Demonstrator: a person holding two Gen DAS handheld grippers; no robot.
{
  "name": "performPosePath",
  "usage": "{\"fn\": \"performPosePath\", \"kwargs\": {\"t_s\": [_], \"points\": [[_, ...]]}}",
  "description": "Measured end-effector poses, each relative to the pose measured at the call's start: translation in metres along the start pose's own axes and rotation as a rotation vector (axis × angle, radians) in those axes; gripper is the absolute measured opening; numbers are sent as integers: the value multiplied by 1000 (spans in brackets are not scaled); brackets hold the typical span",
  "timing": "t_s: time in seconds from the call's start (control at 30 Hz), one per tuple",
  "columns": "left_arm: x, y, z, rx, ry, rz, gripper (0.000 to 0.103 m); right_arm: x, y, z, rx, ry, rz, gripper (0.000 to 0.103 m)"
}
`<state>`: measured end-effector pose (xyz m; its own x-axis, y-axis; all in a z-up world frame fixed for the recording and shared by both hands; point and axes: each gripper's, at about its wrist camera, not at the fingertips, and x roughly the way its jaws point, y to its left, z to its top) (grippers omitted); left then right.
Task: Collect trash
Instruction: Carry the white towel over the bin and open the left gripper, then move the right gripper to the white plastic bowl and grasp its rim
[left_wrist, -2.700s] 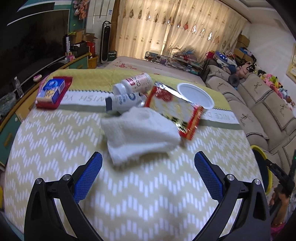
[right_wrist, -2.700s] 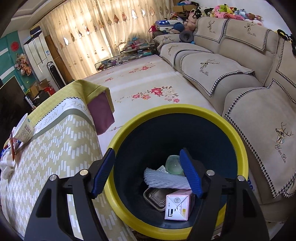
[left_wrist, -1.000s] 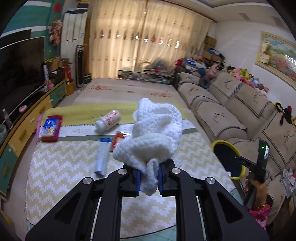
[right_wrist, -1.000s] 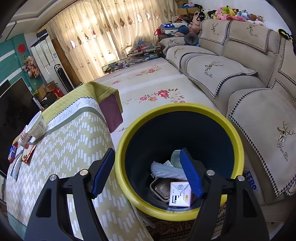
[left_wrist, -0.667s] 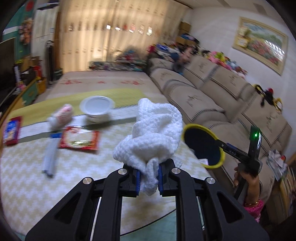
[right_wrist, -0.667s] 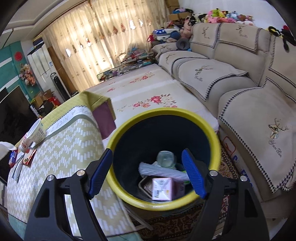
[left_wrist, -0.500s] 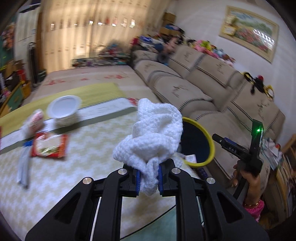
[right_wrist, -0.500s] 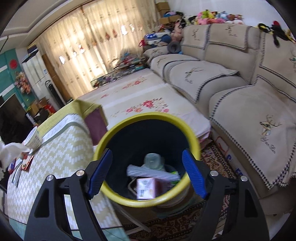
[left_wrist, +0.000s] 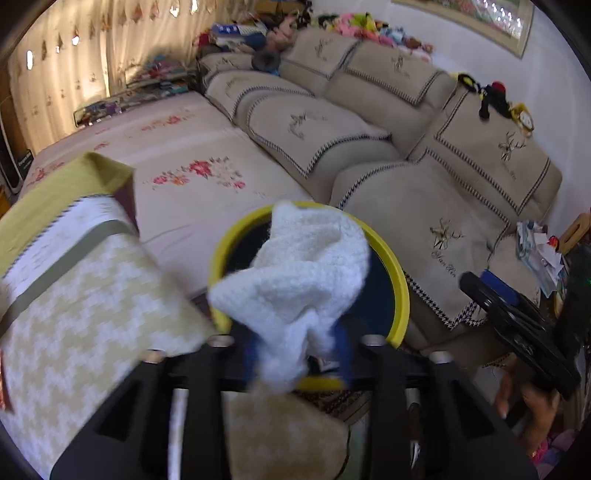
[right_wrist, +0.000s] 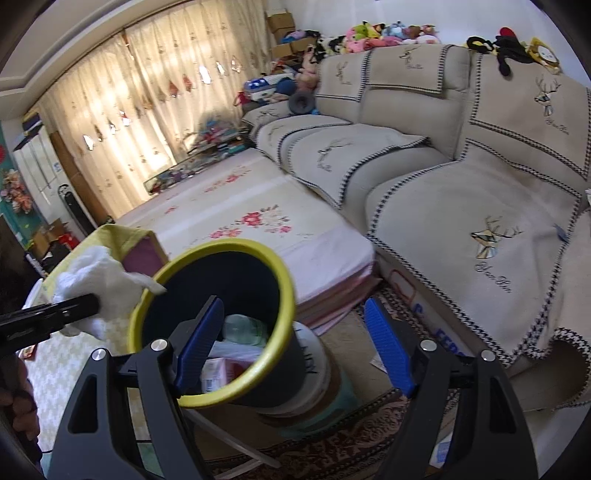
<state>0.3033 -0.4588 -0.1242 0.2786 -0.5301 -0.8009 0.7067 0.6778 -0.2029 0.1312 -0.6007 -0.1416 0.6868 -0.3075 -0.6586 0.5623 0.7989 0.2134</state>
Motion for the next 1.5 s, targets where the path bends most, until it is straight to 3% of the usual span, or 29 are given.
{"fn": "performPosePath", "kwargs": {"t_s": [0.03, 0.2, 0.37, 0.43, 0.67, 0.8, 0.93, 1.1, 1.5], "points": [[9, -4, 6, 2, 8, 0, 63, 1, -3, 0, 2, 3, -6, 75], [41, -19, 21, -12, 46, -8, 79, 3, -18, 0, 18, 11, -24, 75], [25, -27, 22, -2, 2, -17, 89, 9, -15, -1, 13, 20, -11, 75], [11, -32, 22, 19, -17, -30, 98, 9, -12, -1, 7, 20, -7, 75], [-33, -31, 21, 11, -66, -57, 98, 3, -6, -3, -7, 11, -12, 76], [-77, -21, 10, -44, -158, -69, 98, -3, 1, -3, -19, 7, -6, 77], [-126, -2, -13, -122, -265, -45, 98, -8, 11, -5, -39, 5, 9, 77], [-187, 27, -58, -190, -369, 57, 98, -15, 29, -6, -70, 0, 33, 77], [-284, 114, -181, -386, -452, 315, 98, -37, 103, -17, -198, -5, 118, 77]]}}
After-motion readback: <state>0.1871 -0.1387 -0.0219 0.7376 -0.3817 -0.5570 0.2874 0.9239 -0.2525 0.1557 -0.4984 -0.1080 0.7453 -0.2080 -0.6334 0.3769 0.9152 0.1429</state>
